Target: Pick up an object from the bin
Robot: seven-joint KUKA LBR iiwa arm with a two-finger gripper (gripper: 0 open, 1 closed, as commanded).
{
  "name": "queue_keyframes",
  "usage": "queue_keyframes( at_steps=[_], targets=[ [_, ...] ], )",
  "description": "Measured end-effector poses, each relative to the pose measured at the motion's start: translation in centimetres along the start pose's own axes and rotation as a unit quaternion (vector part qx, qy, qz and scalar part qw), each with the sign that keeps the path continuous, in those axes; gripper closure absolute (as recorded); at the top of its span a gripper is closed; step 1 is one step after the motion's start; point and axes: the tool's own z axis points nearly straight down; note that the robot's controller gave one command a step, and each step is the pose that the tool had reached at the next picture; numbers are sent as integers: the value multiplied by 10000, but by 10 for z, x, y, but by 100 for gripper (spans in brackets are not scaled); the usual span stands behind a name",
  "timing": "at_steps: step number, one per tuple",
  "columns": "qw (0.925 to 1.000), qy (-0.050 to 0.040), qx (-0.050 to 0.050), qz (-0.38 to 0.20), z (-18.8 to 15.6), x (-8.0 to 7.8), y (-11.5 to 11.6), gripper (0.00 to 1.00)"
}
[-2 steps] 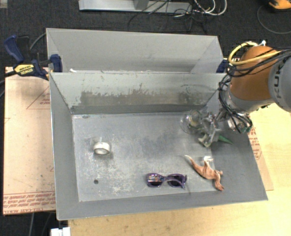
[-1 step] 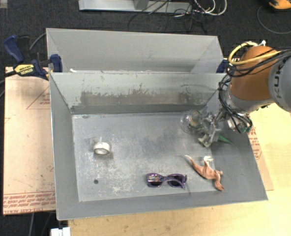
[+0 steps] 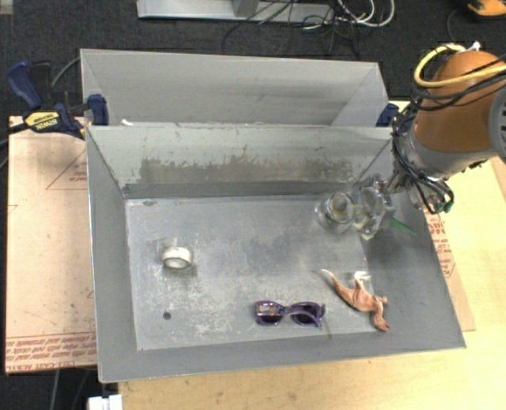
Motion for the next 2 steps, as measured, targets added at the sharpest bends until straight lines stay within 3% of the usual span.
queue_keyframes(
  at_steps=[1,2],
  targets=[
    [9997,38,-14,-228,-15,4,-9,100],
    [9990,-29,4,-445,-89,14,14,100]
  ],
)
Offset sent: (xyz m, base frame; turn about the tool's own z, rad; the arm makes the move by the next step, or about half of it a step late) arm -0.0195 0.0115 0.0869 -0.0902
